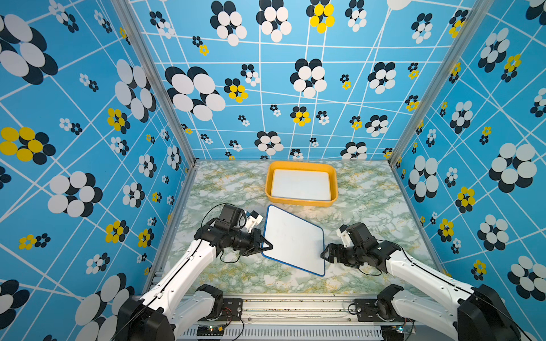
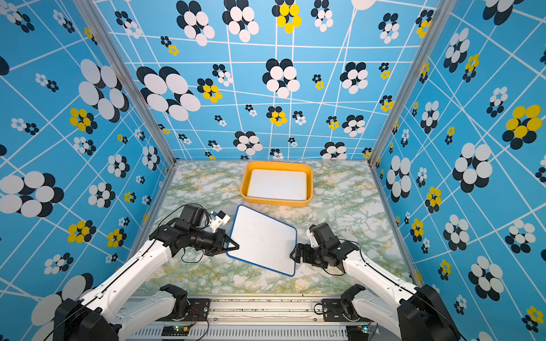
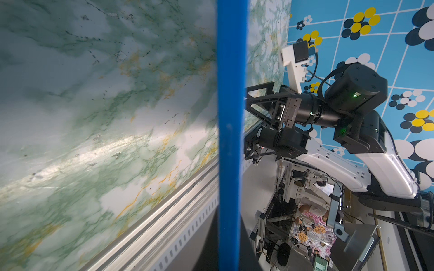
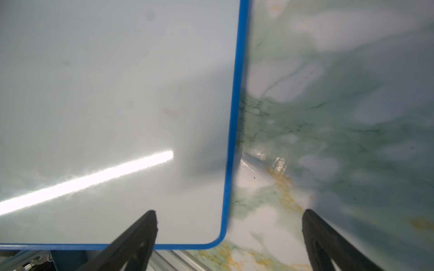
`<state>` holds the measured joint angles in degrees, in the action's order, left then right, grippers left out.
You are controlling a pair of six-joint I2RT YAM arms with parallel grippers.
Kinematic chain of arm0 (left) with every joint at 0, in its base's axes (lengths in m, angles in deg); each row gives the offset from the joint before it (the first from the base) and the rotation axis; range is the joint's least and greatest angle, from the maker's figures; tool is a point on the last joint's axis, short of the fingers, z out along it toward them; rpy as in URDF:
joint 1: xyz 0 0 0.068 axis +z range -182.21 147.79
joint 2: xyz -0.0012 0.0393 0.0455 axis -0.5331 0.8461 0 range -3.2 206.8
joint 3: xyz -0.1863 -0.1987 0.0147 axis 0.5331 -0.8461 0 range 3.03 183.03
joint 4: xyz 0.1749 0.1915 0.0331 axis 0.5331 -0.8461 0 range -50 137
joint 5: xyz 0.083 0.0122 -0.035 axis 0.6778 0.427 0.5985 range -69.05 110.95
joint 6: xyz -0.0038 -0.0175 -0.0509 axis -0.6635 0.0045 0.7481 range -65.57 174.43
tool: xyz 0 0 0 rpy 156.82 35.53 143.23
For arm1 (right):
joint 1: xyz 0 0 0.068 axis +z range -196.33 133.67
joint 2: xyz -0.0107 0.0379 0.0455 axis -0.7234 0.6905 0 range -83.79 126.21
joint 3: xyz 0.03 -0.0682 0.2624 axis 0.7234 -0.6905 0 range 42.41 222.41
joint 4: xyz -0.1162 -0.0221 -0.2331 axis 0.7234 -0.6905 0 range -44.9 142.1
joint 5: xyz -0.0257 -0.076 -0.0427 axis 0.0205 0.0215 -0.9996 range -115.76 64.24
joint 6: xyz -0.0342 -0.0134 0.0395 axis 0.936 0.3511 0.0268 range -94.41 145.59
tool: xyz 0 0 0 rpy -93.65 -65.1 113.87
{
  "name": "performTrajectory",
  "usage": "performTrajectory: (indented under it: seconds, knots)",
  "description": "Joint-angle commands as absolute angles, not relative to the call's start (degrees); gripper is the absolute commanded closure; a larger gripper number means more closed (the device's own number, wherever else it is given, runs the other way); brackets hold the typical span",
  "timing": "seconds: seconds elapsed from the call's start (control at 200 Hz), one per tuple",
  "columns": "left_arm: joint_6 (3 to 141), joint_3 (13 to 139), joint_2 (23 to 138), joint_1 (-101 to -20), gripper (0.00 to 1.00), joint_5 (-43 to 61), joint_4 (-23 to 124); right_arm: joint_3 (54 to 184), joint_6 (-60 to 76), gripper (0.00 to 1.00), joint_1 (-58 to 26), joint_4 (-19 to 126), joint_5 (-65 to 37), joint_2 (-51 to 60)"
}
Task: Put the whiteboard into the storage box
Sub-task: Pick up the whiteboard at the center of the board, then place the whiteboard in the storage box.
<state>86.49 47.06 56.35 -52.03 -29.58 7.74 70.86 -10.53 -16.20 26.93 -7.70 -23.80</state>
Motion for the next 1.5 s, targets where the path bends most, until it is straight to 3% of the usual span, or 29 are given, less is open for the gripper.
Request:
performTrajectory:
  seconds: [0.0, 0.415, 0.835, 1.149, 1.494]
  knots:
    - [80.38, 53.52, 54.24, -51.40, 1.00, -32.36, 2.12, 76.59, -6.25, 0.02, -17.84, 18.55, -11.79, -25.20]
    - [81.95, 70.18, 57.62, -47.56, 1.00, -29.06, 2.54, 91.84, 0.15, 0.01, -27.26, 11.40, -16.92, -23.79]
    - [88.38, 88.79, 83.48, -44.60, 1.00, -24.68, 18.99, 99.29, 2.12, 0.01, -35.11, 14.49, -16.36, -16.74]
    - [86.07, 105.86, 106.10, -44.07, 1.00, -30.69, 14.29, 103.58, 2.77, 0.02, -37.69, 18.89, -17.06, -9.70]
    - [83.91, 113.48, 118.22, -44.07, 1.00, -35.97, 10.89, 108.14, 1.26, 0.04, -37.99, 24.79, -17.22, 1.07]
